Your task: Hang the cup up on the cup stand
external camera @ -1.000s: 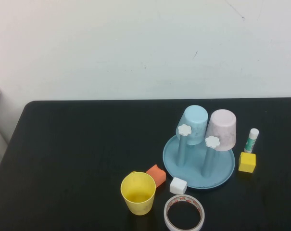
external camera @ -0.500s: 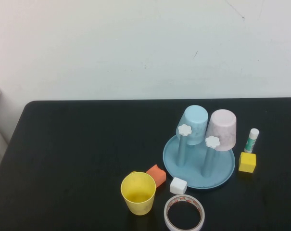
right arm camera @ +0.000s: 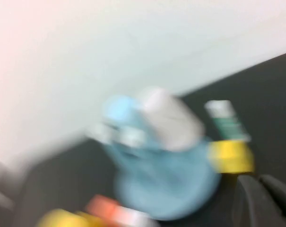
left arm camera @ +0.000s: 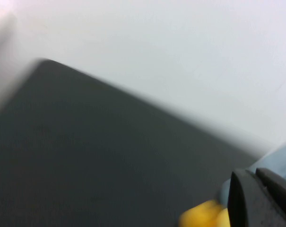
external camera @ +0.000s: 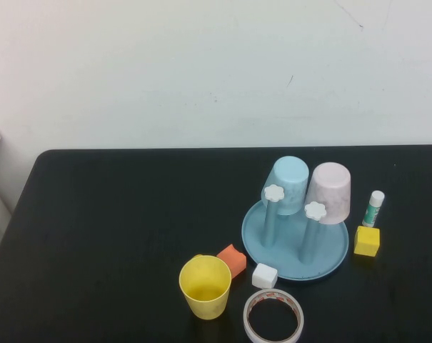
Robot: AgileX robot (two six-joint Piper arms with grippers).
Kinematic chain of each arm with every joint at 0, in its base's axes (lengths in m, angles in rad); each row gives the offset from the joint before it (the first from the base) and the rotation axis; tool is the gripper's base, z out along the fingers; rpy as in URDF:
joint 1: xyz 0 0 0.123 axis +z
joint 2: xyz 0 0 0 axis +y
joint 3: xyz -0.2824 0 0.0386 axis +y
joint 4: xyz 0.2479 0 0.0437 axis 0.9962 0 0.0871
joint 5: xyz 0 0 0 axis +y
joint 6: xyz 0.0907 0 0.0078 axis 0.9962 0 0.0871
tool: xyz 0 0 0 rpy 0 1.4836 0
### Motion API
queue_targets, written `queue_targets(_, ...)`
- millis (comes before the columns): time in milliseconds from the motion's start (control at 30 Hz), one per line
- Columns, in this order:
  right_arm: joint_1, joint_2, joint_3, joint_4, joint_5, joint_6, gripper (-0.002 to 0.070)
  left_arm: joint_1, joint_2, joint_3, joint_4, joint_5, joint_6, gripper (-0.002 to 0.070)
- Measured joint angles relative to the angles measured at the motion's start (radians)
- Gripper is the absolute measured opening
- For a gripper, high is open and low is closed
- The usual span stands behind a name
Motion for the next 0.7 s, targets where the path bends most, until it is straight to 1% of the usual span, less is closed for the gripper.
queue_targets(67,0.0,0.0,0.0,0.184,-0.009,0.0,-0.0001,0.0,0.0,0.0,-0.176,-0.042,-0.042,-0.0001)
queue_targets(133,0.0,0.0,0.0,0.265,-0.019,0.0,-0.0001,0.0,0.0,0.0,-0.322,-0.083,-0.059,-0.0001)
queue_targets(200,0.0,0.0,0.0,0.293,-0.026,0.0,-0.0001,0.0,0.0,0.0,-0.405,-0.118,-0.066,-0.0001)
queue_targets(367,0.0,0.0,0.0,0.305,-0.031,0.0,-0.0001,0.0,0.0,0.0,-0.545,-0.147,-0.078,-0.0001)
queue_targets(433,0.0,0.0,0.0,0.305,-0.022,-0.01,-0.0001,0.0,0.0,0.0,-0.574,-0.154,-0.08,-0.0002)
queue_targets(567,0.0,0.0,0.0,0.305,0.041,-0.092,-0.0001,0.0,0.0,0.0,-0.664,-0.158,-0.095,-0.0001)
queue_targets(700,0.0,0.0,0.0,0.305,0.147,-0.208,-0.0001,0.0,0.0,0.0,-0.679,-0.135,0.019,-0.0001)
